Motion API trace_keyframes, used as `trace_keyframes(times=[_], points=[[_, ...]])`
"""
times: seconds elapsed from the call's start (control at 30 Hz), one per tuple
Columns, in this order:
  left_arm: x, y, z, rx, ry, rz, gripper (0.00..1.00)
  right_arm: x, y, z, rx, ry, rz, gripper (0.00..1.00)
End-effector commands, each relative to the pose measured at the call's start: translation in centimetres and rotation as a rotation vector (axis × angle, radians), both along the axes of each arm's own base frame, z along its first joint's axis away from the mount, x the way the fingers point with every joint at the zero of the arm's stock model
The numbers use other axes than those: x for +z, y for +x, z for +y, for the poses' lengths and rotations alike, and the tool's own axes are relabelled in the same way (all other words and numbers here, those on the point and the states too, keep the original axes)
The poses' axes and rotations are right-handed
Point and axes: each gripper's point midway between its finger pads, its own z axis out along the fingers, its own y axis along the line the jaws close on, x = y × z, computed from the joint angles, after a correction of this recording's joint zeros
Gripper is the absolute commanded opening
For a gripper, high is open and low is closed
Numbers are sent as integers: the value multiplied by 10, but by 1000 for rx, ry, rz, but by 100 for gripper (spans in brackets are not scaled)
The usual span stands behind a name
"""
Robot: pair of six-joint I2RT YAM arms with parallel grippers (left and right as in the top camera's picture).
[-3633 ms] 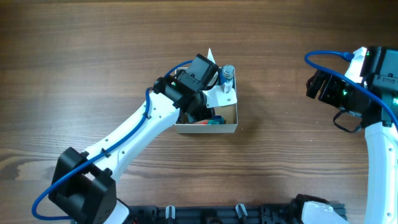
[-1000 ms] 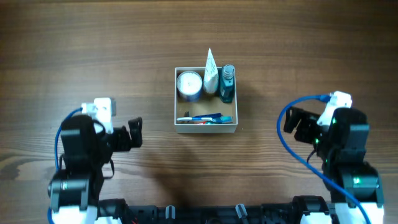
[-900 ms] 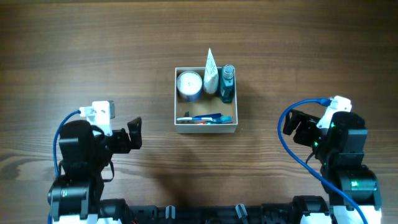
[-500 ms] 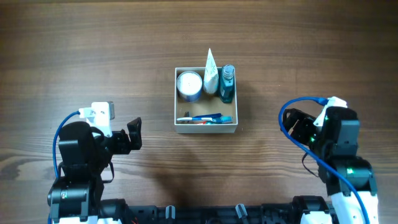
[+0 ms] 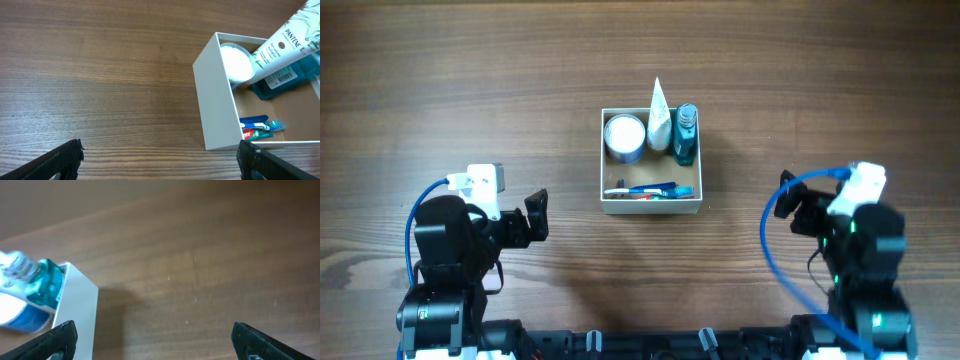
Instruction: Pack container
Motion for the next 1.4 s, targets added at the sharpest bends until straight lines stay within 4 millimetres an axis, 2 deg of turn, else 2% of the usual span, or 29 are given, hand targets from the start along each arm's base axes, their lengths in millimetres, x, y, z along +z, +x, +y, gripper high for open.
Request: trace_keyframes(times=[0.0,0.23,0.27,0.37,0.43,0.5,0.53,0.73,0.8,0.93,1.37], points=[[-3,-1,-5,-19,-19,6,100,-7,-11,3,45,-65,-119,100],[-3,-1,-5,-19,-19,6,100,12,-8,16,143,-184,-418,100],[-3,-1,-5,-19,-19,6,100,13,-6,20,166,-237,-511,100],[-3,-1,-5,-19,-19,6,100,12,-3,21,177,-297,-573,100],[-3,-1,-5,-19,-19,6,100,11,-4,27,232,-396,-579,100],[-3,-1,-5,-19,-19,6,100,-1,-5,36,308,-471,-545,100],[-3,-1,-5,-19,-19,6,100,-10,-5,39,331,-467,-513,100],[-3,-1,-5,-19,-19,6,100,-8,-5,41,322,-408,-517,100],[-3,-1,-5,-19,-19,6,100,-8,-5,38,295,-370,-511,100],[-3,-1,-5,-19,-19,6,100,-11,-2,17,148,-270,-473,100],[-3,-1,-5,-19,-19,6,100,-14,-1,16,144,-254,-458,100]])
